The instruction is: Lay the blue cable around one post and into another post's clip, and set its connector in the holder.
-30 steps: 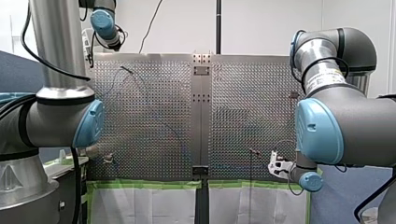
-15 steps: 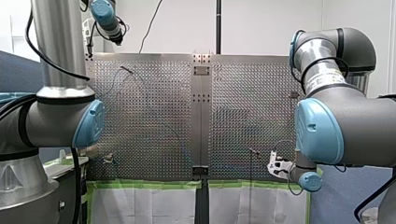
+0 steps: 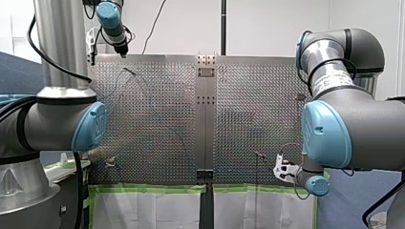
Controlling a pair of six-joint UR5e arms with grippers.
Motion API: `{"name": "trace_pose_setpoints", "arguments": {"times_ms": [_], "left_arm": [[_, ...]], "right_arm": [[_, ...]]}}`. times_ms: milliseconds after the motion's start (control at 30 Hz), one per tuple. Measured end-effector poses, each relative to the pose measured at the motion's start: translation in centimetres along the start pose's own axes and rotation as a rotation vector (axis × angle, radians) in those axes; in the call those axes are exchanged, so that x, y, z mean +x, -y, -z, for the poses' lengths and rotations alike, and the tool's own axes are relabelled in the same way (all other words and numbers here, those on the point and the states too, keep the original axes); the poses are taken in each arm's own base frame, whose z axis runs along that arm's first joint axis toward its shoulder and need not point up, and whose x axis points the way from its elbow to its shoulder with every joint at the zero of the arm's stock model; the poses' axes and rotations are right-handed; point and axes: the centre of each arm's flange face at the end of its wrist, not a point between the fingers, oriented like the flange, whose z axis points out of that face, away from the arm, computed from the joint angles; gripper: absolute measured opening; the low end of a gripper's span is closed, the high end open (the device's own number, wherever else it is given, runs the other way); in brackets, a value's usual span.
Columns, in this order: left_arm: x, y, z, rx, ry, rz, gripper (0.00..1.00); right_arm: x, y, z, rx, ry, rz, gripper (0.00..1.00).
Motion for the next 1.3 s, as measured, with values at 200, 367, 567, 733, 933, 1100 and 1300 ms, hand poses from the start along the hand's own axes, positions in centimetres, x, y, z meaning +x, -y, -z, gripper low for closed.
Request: {"name": "trace_pose_setpoints", "arguments": {"times_ms": [200, 367, 567, 733, 933, 1100, 1300], "left_arm": [[0.6, -0.1, 0.4, -0.019, -0.053, -0.005, 1.00], [1.0, -0.2, 1.0, -0.030, -0.098, -0.008, 1.00], [1.5, -0.3, 1.8, -0.062, -0.151, -0.017, 1.00], [1.9, -0.6, 2.5, -0.105, -0.195, -0.030, 1.00], [2.1, -0.7, 3.2, -0.135, -0.225, -0.040, 1.00], [2.1, -0.7, 3.4, -0.138, -0.228, -0.040, 1.00], [2.1, -0.7, 3.5, -0.137, -0.228, -0.041, 1.00]], "right_arm": [[0.0, 0.0, 0.0, 0.000, 0.000, -0.002, 0.00], [0.0, 0.0, 0.0, 0.001, 0.000, -0.003, 0.00], [0.0, 0.0, 0.0, 0.000, 0.002, -0.002, 0.00], [-0.1, 0.0, 0.0, 0.000, 0.005, -0.002, 0.00], [-0.1, 0.0, 0.1, 0.000, 0.007, -0.003, 0.00], [-0.1, 0.0, 0.1, 0.000, 0.007, -0.003, 0.00], [-0.1, 0.0, 0.1, 0.001, 0.007, -0.003, 0.00]]}}
